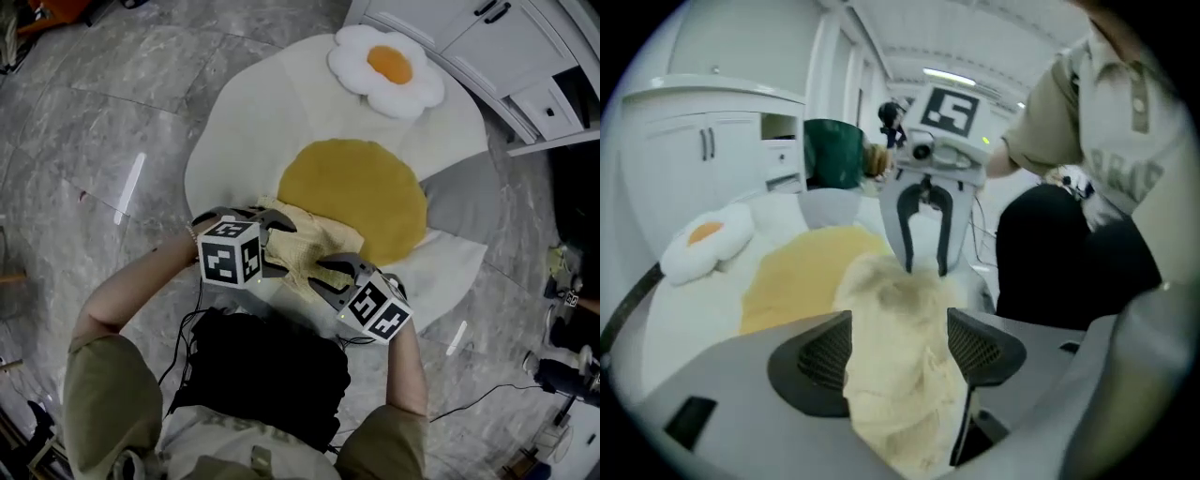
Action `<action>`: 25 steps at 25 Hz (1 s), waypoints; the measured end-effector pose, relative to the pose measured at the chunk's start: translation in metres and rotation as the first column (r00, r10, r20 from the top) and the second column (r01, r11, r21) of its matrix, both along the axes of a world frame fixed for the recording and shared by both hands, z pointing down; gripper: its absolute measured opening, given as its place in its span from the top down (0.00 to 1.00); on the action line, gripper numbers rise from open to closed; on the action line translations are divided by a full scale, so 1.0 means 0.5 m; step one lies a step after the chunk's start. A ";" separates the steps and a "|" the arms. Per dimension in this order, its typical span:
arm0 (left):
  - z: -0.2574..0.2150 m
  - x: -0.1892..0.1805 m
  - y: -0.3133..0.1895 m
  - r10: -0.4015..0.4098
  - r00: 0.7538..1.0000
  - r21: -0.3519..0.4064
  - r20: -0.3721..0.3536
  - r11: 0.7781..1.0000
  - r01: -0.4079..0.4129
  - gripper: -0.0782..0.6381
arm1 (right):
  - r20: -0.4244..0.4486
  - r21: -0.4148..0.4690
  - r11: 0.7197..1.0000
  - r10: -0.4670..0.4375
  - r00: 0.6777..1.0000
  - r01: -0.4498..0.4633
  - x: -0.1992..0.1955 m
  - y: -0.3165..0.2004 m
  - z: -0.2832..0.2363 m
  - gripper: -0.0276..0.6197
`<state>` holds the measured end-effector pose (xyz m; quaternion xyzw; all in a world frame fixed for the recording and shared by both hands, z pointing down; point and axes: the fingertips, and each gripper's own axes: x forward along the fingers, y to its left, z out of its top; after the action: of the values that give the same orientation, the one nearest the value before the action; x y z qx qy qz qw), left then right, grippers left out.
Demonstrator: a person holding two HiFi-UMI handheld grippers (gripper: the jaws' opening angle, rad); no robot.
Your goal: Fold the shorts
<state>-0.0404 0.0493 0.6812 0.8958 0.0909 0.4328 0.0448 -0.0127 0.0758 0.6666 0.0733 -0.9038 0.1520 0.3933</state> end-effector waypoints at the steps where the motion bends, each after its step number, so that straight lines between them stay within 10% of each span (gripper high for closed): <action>1: 0.003 0.030 -0.010 -0.043 0.999 -0.015 -0.007 0.999 0.043 0.43 | -0.029 -0.008 1.000 0.018 0.999 -0.019 0.015 -0.006 0.016 0.75; 8: 0.128 -0.007 0.029 0.160 0.929 0.154 0.335 0.963 -0.221 0.50 | -0.242 -0.021 0.996 -0.085 0.967 0.082 0.066 0.036 0.105 0.73; 13: 0.127 -0.032 0.042 0.122 0.935 0.110 0.334 0.980 -0.167 0.50 | -0.260 -0.030 0.998 -0.053 0.964 0.047 0.085 0.040 0.126 0.71; 20: 0.117 -0.029 0.027 0.071 0.977 0.236 0.203 0.964 -0.120 0.49 | -0.241 -0.004 0.999 -0.040 0.970 0.041 0.085 0.044 0.124 0.65; 25: 0.087 -0.018 0.022 0.031 0.984 0.246 0.175 0.966 -0.074 0.48 | -0.175 0.161 0.983 0.115 0.978 -0.086 0.078 -0.065 0.068 0.56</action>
<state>-0.0497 0.0604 0.7245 0.8514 0.0549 0.5165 -0.0732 0.0261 0.0435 0.7004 0.1626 -0.8677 0.0948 0.4601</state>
